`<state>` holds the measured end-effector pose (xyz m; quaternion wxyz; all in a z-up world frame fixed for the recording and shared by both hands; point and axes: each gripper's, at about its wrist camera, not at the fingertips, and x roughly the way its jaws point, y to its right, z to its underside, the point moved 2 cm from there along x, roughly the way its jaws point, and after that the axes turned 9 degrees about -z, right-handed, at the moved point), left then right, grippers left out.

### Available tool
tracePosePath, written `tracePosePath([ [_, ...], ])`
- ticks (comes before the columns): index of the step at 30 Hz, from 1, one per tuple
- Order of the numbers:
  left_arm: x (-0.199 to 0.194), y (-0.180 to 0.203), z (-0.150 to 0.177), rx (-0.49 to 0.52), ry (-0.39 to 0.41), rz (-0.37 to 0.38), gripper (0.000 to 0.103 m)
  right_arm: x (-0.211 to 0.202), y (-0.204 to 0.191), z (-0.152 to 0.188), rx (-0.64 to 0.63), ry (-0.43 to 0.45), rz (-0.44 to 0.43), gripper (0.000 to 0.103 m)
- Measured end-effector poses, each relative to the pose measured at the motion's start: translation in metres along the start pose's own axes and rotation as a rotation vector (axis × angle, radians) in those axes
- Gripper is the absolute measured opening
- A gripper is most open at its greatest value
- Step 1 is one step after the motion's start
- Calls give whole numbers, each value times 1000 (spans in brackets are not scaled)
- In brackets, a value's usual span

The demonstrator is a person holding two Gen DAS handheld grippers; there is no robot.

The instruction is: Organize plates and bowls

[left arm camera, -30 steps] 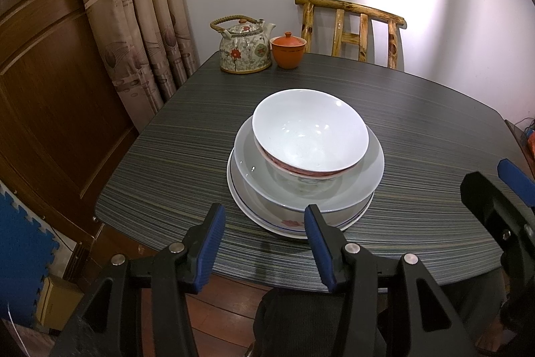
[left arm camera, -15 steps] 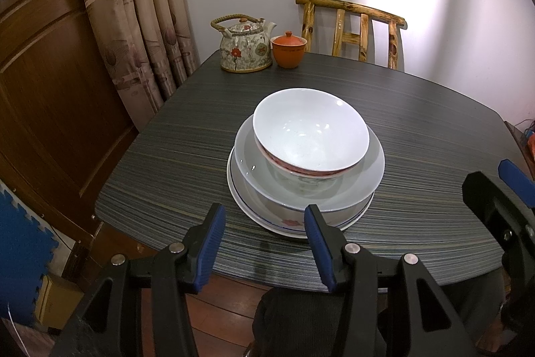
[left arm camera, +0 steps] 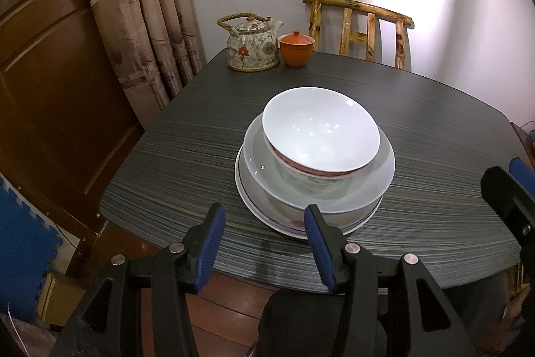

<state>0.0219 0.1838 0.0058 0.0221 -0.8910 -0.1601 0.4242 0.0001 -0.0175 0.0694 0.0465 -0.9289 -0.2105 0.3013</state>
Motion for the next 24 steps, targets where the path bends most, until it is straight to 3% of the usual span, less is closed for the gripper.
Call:
tracePosePath([
  [24, 11, -4, -2, -2, -17, -15, 50, 5, 0, -5, -13, 4, -2, 97],
])
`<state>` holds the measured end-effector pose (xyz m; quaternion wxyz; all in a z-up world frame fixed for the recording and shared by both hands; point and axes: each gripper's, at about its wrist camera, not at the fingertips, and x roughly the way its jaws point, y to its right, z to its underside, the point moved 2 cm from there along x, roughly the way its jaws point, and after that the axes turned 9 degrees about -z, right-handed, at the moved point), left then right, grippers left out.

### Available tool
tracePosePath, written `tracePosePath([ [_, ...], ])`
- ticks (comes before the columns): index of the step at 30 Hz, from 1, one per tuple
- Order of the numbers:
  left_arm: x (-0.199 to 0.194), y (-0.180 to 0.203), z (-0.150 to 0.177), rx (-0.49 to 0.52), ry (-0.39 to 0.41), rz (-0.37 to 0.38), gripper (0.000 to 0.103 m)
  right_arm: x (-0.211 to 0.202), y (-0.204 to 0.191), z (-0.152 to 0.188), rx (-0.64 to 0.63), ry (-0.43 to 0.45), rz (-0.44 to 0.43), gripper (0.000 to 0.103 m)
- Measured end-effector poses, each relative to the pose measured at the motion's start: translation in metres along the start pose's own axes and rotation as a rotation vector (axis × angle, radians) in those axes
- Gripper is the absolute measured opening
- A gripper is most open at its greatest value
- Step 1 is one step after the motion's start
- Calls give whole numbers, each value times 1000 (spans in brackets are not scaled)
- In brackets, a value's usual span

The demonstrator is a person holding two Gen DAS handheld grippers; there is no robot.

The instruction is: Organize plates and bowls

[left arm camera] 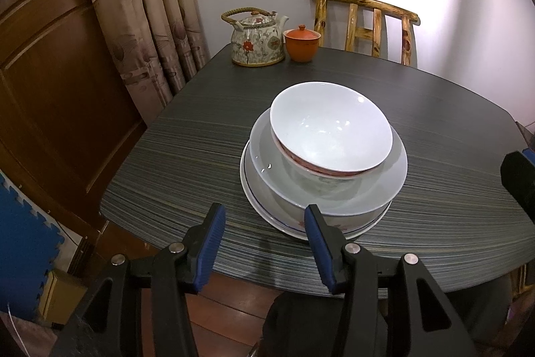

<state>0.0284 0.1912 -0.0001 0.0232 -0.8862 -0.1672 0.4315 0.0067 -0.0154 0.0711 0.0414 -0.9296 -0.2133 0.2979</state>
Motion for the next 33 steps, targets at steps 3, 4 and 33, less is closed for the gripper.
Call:
tracePosePath([
  [3, 0, 0, 0, -1, 1, -3, 50, 0, 0, 1, 2, -2, 0, 97],
  [4, 0, 0, 0, 0, 1, -4, 50, 1, 0, 1, 2, -3, 0, 97],
  [33, 18, -4, -4, 17, -28, 22, 54, 12, 0, 7, 5, -33, 4, 97],
])
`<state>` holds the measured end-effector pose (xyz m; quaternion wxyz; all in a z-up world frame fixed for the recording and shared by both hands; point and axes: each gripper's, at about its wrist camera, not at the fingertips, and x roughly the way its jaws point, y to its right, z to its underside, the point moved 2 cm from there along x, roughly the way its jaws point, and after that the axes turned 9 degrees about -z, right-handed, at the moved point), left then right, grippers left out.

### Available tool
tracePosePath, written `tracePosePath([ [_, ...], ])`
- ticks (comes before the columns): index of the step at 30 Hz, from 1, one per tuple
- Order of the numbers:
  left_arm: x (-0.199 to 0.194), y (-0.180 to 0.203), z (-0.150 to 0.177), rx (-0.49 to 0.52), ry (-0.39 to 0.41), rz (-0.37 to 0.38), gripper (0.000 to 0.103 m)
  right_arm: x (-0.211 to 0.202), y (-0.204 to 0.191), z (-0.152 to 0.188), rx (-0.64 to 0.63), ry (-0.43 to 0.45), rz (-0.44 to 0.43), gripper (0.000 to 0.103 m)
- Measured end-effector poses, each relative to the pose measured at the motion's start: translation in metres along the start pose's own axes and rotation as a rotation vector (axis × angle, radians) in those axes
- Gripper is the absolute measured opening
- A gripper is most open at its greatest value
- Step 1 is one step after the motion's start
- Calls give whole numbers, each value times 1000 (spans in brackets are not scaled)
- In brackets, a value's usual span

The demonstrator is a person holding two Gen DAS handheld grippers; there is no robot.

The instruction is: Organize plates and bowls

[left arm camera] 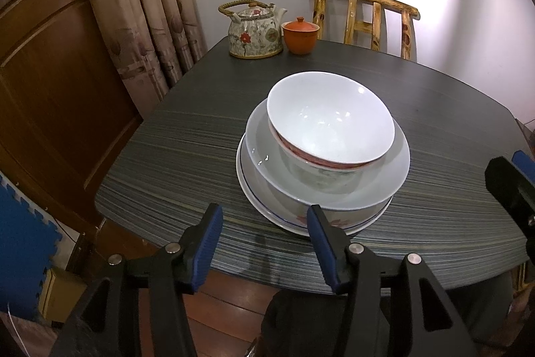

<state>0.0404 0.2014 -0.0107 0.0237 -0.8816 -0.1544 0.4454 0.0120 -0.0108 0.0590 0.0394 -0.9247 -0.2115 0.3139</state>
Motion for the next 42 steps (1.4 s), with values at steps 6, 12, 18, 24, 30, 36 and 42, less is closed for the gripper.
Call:
tracePosePath([
  [6, 3, 1, 0, 5, -9, -1, 54, 5, 1, 2, 5, -10, -1, 97],
  [12, 8, 1, 1, 10, -16, -4, 54, 7, 3, 2, 8, -14, -1, 97],
  [18, 10, 2, 1, 17, -19, -8, 54, 8, 3, 4, 12, -18, -1, 97],
  [24, 12, 2, 1, 18, -23, -8, 54, 10, 5, 5, 19, -22, -1, 97],
  [30, 14, 1, 2, 23, -27, -6, 54, 11, 6, 6, 20, -23, -1, 97],
  [36, 16, 1, 2, 25, -29, -6, 54, 11, 6, 6, 25, -24, 1, 97],
  [42, 17, 1, 1, 28, -30, -4, 54, 11, 5, 7, 23, -23, 1, 97],
])
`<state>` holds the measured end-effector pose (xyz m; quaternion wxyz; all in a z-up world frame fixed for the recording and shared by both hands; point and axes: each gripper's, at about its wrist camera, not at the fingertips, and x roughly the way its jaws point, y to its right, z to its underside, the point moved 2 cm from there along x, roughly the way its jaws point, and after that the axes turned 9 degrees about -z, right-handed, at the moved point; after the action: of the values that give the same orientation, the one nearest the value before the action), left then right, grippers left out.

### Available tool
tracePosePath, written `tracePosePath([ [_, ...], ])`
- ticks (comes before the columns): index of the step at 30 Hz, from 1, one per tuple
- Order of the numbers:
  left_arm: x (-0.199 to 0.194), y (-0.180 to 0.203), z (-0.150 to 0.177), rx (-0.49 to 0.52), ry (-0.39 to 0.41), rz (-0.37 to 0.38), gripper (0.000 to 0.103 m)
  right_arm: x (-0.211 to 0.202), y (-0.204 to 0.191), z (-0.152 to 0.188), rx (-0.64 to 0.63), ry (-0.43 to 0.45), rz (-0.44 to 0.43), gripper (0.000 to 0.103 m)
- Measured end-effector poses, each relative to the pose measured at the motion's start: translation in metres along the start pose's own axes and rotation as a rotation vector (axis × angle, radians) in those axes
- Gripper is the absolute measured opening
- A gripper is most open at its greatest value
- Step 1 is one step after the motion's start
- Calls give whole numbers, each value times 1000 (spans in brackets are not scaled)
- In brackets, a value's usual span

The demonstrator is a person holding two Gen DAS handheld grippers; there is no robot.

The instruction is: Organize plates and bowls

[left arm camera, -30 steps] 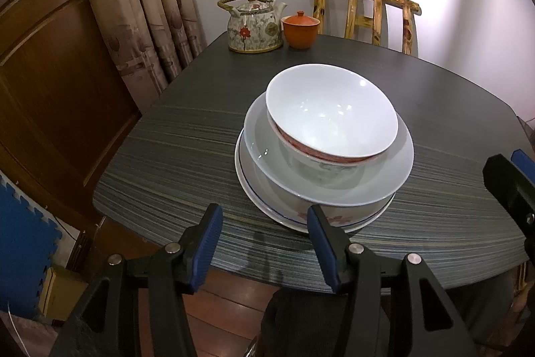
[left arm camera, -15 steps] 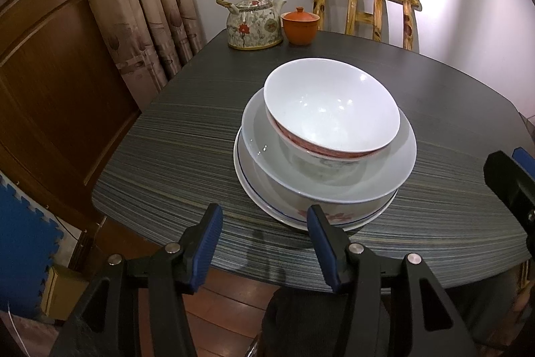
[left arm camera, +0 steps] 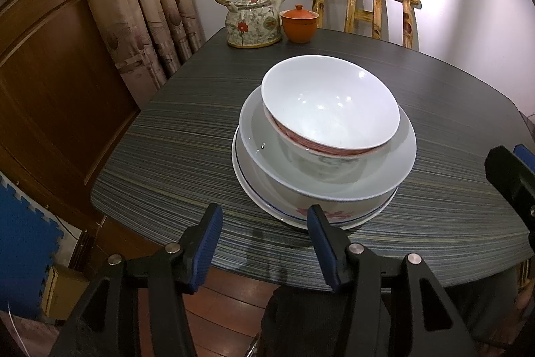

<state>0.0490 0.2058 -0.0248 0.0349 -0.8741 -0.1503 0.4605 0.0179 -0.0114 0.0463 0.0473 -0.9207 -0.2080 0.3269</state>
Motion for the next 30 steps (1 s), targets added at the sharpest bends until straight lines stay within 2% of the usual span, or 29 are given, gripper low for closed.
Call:
tracePosePath([
  [30, 3, -1, 2, 3, -3, 1, 54, 0, 1, -1, 1, -6, 2, 97],
])
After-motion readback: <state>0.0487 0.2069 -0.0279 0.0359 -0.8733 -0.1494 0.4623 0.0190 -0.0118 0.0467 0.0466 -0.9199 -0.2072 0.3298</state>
